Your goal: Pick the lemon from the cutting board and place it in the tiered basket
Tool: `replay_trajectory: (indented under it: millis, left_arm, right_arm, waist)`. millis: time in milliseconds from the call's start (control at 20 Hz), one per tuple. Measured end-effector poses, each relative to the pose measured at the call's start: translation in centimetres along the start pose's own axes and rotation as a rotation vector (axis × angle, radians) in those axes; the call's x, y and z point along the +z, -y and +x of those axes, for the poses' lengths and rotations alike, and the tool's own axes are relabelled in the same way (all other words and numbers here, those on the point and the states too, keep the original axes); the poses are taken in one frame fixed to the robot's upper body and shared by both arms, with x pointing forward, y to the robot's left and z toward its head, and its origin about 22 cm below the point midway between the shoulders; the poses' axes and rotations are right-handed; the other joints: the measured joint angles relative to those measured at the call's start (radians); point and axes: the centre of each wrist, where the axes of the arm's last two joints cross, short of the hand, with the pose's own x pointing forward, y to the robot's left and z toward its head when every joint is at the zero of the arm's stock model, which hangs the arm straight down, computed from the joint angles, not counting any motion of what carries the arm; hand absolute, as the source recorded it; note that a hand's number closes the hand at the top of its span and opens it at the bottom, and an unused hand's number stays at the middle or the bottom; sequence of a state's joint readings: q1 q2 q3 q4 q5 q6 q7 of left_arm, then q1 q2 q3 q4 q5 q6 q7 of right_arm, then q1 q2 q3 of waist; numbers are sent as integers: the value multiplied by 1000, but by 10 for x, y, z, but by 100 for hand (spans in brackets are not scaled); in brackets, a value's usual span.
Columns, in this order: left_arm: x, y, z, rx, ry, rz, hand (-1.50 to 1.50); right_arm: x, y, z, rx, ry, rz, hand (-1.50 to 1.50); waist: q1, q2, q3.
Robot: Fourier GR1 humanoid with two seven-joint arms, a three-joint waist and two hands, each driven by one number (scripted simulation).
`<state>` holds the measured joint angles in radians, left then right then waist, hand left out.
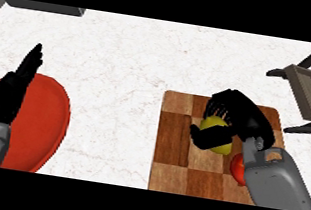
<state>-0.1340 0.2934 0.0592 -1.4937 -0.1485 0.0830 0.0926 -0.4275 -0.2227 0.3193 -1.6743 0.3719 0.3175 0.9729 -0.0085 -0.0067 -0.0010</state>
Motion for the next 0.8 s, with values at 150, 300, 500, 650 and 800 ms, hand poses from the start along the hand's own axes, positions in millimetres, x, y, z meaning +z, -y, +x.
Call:
replay_trajectory:
  millis: [150,300,500,650,800]
  left_arm:
    - [1,4,-4,-5,-8,6,0]
    - [-1,3,-5,-5,-10,6,0]
    - [1,1,-5,-4,-12,7,0]
    - [4,6,-6,2,-6,8,0]
    - [3,8,-6,1,-7,10,0]
  right_arm:
    - [38,17,33,39,189,-77,150]
    - [75,39,51,-7,327,-183,150]
    - [119,77,66,-48,459,-388,150]
    - [144,105,73,-79,524,-517,150]
    - [162,136,82,-86,552,-622,150]
  waist:
    - [-8,-5,-1]
    - [-10,-5,-1]
    - [-9,-8,-1]
    - [-7,-7,-1]
    - [-5,-6,-2]
